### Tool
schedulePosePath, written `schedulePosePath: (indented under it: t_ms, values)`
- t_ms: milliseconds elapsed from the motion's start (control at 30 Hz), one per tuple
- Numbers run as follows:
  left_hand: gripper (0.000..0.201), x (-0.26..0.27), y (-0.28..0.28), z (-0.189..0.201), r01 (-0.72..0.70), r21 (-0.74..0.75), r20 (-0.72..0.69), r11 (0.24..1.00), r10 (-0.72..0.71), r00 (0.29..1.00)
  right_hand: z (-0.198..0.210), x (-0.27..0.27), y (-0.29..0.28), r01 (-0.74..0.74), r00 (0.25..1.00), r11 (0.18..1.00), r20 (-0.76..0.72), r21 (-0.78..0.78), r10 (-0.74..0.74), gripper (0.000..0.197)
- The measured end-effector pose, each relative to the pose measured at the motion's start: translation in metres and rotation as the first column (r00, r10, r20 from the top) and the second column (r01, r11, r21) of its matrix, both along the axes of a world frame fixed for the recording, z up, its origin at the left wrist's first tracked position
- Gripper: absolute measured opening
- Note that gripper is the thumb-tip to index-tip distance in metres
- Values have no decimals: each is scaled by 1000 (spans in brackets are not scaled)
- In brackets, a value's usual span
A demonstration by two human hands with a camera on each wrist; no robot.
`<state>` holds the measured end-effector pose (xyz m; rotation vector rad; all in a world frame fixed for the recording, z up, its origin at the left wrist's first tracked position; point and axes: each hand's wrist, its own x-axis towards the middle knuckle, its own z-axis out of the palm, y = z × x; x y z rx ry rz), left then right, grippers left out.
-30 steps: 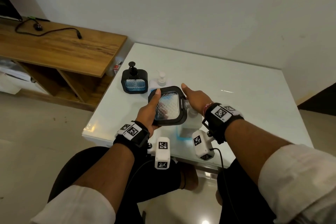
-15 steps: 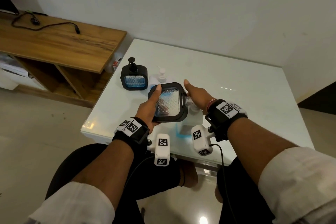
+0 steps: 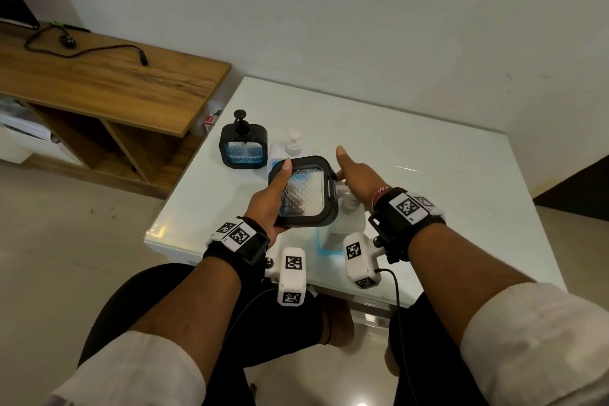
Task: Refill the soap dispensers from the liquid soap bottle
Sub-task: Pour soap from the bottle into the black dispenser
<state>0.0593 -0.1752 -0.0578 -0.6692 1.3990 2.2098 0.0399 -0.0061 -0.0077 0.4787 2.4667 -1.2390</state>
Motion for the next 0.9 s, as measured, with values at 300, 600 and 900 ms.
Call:
schedulePosePath:
  t_ms: [300,600,900]
  values:
    - [57,0,2,3,-3,1,2,1000,3,1000,-5,2,-3,25,1000,999,1,47,-25,78]
    - [62,-2,3,2,3,9,-5,1000,-3,1000,-3,0,-2,19,1000,998,-24,62,-17,74]
    - [63,1,3,3,0,-4,-16,1000,0,1000,-2,1,3,23,999,1000,-27,-4,-23,80]
